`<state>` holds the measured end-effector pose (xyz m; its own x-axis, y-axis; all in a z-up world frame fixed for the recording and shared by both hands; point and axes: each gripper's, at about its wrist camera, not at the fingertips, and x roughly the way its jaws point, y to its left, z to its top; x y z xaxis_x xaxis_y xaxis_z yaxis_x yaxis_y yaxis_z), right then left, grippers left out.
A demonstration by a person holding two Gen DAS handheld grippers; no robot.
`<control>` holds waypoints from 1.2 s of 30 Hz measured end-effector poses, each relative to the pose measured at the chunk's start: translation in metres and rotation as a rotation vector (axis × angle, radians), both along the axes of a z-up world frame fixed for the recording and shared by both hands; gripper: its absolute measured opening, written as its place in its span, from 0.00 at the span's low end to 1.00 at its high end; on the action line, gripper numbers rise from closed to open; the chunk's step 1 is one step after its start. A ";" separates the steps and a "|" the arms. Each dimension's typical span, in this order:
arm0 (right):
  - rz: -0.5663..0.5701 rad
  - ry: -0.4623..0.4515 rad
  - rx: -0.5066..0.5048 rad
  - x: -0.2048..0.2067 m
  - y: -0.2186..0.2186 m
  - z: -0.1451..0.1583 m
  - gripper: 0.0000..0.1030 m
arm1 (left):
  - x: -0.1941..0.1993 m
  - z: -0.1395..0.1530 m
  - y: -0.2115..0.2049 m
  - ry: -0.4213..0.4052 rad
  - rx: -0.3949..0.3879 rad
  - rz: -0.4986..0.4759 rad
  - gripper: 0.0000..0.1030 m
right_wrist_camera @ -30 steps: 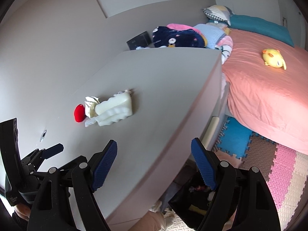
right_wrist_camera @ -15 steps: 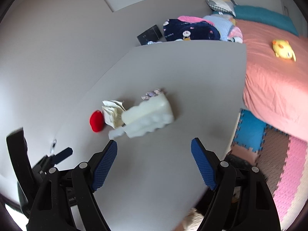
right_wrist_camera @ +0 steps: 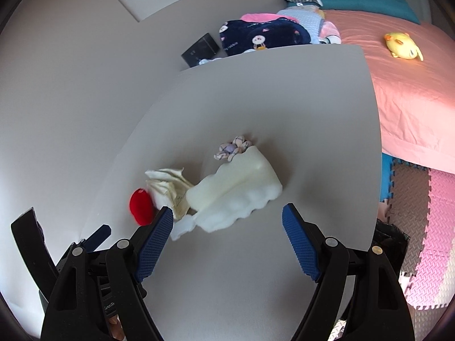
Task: Collect trash
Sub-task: 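Move both open tools back over the desk toward the red heart and foam, then grasp the red heart with the left tool while the right grasps the white foam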
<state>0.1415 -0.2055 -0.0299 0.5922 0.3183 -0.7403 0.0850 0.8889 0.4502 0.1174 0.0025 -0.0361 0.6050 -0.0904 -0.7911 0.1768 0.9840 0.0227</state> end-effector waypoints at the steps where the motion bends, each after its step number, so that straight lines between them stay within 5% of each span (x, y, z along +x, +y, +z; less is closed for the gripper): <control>1: -0.007 0.003 0.000 0.001 0.000 -0.001 0.77 | 0.003 -0.001 0.001 0.002 -0.003 -0.004 0.94; 5: -0.065 0.023 -0.001 0.011 0.002 -0.005 0.77 | 0.015 -0.005 0.004 0.010 -0.001 -0.018 0.93; 19: -0.148 0.077 -0.061 0.034 0.015 -0.016 0.77 | 0.033 -0.014 0.006 0.018 0.004 -0.085 0.57; 21: -0.125 0.074 -0.096 0.035 0.019 -0.016 0.73 | 0.035 -0.014 0.005 0.015 -0.004 -0.100 0.50; 26: -0.057 0.078 -0.095 0.032 0.020 -0.018 0.41 | 0.033 -0.013 0.003 0.006 0.008 -0.109 0.46; 36: -0.011 0.056 -0.035 0.021 0.010 -0.010 0.30 | 0.033 -0.010 0.001 0.005 0.028 -0.099 0.46</control>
<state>0.1622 -0.1953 -0.0399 0.5528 0.2856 -0.7829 0.1192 0.9027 0.4134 0.1508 0.0038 -0.0460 0.5905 -0.1276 -0.7969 0.2736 0.9606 0.0489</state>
